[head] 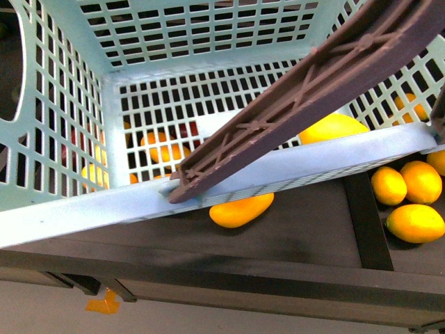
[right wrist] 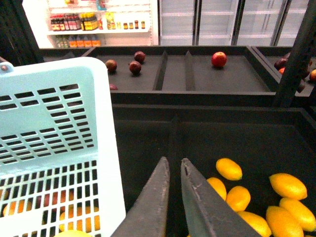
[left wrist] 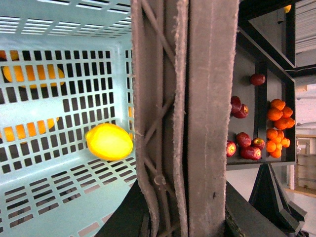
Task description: Pick lemon and mango into basket
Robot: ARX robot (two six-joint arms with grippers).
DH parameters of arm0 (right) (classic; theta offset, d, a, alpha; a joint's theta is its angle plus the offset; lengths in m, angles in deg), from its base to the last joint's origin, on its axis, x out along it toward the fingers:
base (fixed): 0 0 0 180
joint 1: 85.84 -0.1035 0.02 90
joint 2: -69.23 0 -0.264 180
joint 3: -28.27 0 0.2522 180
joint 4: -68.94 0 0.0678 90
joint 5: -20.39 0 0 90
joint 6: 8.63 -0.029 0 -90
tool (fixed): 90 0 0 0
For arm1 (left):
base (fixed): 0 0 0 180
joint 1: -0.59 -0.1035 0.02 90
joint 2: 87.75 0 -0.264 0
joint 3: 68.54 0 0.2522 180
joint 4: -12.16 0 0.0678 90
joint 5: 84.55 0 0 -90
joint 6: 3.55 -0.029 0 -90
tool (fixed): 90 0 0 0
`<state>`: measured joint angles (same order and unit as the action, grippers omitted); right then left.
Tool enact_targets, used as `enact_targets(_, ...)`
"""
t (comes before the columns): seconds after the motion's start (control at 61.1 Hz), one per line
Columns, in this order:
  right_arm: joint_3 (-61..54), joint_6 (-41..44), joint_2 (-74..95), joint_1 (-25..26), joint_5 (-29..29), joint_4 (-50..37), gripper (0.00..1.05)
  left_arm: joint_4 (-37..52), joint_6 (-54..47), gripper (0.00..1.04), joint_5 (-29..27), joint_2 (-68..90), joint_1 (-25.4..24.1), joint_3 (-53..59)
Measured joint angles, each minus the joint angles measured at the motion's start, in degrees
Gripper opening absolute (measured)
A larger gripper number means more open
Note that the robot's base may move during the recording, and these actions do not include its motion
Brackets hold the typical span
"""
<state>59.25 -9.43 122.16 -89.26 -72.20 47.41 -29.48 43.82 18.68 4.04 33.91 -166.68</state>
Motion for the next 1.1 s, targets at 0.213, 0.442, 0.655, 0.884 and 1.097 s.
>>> enact_targets(0.213, -5.9, 0.5, -5.6, 3.2, 2.4, -0.2, 0.02, 0.0, -0.2, 0.19, -0.1, 0.0, 0.0, 0.0)
enact_targets(0.442, -11.3, 0.5, -14.2, 3.2, 2.6, 3.0, 0.02, 0.0, -0.1, 0.19, 0.3, 0.0, 0.0, 0.0)
enact_targets(0.655, -12.5, 0.5, -17.0, 3.2, 2.6, 4.3, 0.33, 0.0, -0.2, 0.19, 0.1, 0.0, 0.0, 0.0)
enact_targets(0.884, -12.5, 0.5, -17.1, 3.3, 2.6, 4.3, 0.73, 0.0, -0.2, 0.19, 0.3, 0.0, 0.0, 0.0)
enact_targets(1.097, -12.5, 0.5, -17.2, 3.4, 2.4, 4.3, 0.96, 0.0, 0.2, 0.19, 1.2, 0.2, 0.6, 0.0)
